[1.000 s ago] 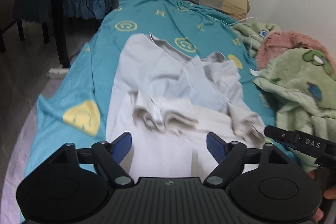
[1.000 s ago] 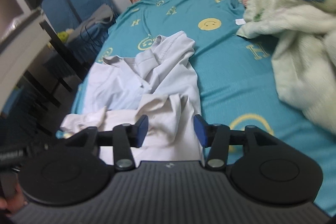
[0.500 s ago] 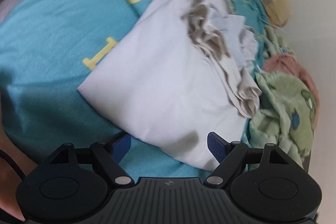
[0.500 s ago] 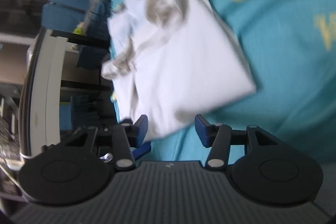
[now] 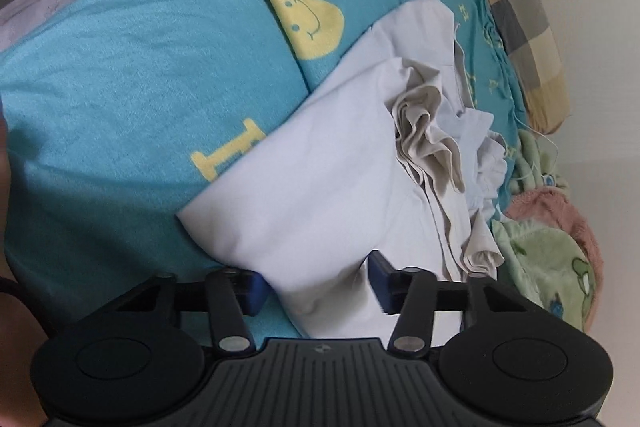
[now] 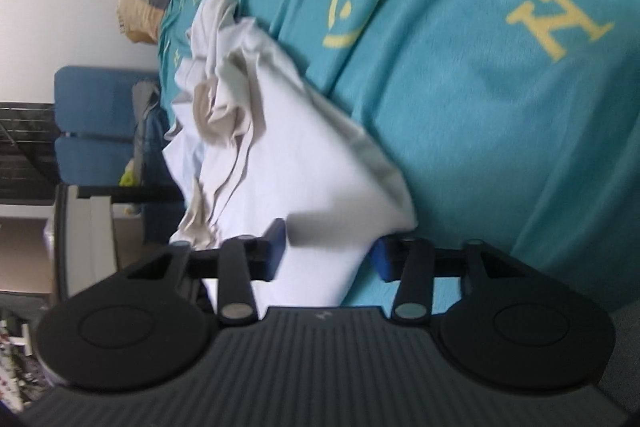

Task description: Fold clothes

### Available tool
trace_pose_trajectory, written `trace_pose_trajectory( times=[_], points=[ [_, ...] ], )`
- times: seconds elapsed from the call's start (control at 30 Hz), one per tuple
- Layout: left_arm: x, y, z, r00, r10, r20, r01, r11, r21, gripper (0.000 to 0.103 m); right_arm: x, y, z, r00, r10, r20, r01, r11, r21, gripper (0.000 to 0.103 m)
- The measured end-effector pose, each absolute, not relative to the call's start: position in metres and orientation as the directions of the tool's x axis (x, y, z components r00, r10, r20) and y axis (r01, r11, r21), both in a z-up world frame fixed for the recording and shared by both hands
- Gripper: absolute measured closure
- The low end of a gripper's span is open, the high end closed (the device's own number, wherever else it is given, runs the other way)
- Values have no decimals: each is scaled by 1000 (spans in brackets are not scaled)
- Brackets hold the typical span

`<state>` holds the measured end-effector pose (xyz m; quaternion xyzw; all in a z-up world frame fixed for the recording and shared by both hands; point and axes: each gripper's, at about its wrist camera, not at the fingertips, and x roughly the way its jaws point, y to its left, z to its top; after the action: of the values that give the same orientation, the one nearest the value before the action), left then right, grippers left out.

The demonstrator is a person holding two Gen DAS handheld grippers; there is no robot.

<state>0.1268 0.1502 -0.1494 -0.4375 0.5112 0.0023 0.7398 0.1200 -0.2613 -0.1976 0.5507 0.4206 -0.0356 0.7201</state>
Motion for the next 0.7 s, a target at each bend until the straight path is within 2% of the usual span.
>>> trace_pose_trajectory(
  times=[0.03, 0.1, 0.13, 0.3, 0.47, 0.7],
  points=[
    [126, 151, -148, 483, -437, -759, -448, 621, -643, 67, 120, -259, -196, 647, 398, -650, 509, 409, 758, 82],
    [125, 153, -145, 497, -427, -755, -440, 627, -643, 82, 121, -259, -192, 665, 380, -642, 486, 433, 759, 90],
    [124, 153, -142, 510, -428, -746, -428, 626, -652, 85, 121, -259, -188, 678, 372, -633, 469, 445, 763, 91],
    [117, 151, -108, 575, -425, -699, -347, 647, -679, 92, 122, -260, -155, 747, 333, -576, 370, 512, 776, 94],
    [104, 145, -48, 628, -429, -649, -259, 672, -694, 94, 112, -261, -106, 802, 306, -513, 291, 550, 783, 95],
    [46, 139, 11, 649, -447, -616, -233, 653, -720, 94, 58, -270, -56, 833, 297, -467, 239, 568, 787, 95]
  ],
)
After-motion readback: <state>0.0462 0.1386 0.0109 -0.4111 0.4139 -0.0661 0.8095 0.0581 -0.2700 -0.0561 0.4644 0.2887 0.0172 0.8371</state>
